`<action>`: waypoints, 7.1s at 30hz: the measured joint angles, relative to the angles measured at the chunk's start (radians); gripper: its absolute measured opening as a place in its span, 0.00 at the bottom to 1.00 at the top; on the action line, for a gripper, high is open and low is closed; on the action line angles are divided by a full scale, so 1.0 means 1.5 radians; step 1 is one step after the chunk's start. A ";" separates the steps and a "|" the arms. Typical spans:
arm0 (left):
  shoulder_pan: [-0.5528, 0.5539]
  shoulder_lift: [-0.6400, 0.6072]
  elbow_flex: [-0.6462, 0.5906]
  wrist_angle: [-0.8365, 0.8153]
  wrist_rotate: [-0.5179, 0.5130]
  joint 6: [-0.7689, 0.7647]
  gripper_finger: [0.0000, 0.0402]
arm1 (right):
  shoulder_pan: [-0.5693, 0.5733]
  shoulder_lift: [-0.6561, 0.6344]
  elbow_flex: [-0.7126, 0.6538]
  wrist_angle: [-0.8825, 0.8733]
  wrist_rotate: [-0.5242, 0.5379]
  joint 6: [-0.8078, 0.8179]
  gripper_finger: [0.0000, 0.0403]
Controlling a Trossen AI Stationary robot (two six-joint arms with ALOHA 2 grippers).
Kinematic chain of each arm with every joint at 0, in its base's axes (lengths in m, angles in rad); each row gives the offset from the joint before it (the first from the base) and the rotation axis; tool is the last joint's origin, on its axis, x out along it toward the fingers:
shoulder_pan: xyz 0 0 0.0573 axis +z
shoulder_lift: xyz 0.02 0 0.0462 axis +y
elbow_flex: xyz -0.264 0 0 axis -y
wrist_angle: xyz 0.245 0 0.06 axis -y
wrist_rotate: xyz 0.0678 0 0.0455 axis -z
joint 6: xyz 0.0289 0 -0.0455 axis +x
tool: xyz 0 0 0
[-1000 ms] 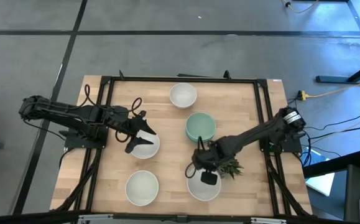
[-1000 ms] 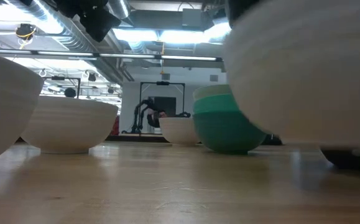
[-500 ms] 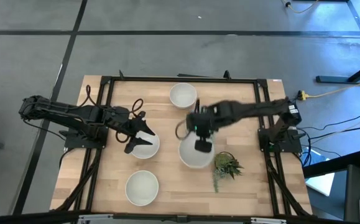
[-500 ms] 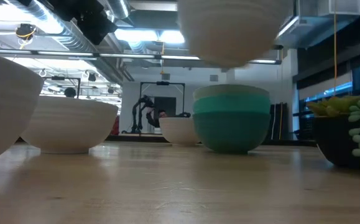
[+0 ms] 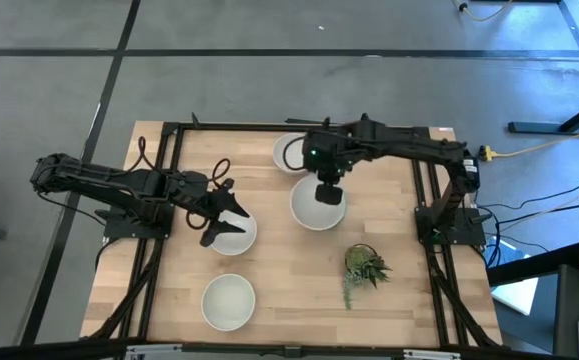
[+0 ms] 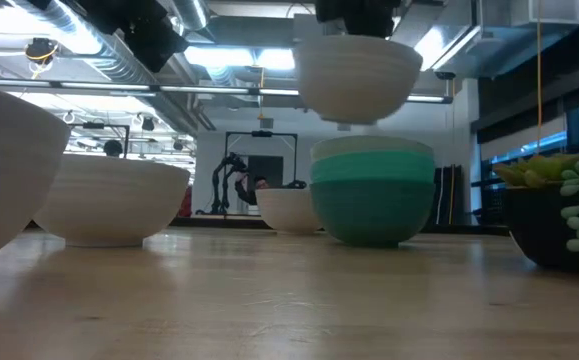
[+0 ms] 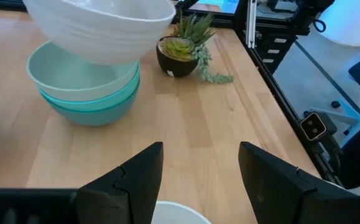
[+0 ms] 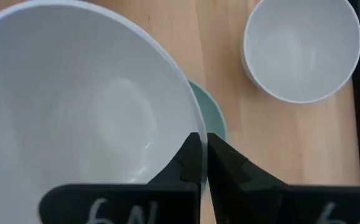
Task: Nest bowls inside each other
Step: Stack the bottom right white bowl on the light green bowl, then stack the top white bowl on the middle right white bowl
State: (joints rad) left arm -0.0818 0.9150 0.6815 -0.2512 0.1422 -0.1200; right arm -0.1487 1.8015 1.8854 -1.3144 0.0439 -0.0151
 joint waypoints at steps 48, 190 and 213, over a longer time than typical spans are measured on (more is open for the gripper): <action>0.001 0.000 0.000 0.014 -0.122 -0.001 0.51 | -0.132 -0.142 -0.404 0.306 -0.173 -0.054 0.31; 0.300 0.466 0.351 -0.017 -0.104 0.257 0.01 | -0.175 -0.678 -0.737 0.618 -0.158 -0.009 0.48; 0.086 0.505 0.574 -0.158 0.004 0.099 0.00 | -0.175 -0.678 -0.737 0.612 -0.158 -0.009 0.48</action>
State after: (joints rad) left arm 0.0474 1.6722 1.5429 -0.4875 0.1475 0.0283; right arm -0.4118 0.7841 0.7792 -0.3958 -0.1926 -0.0283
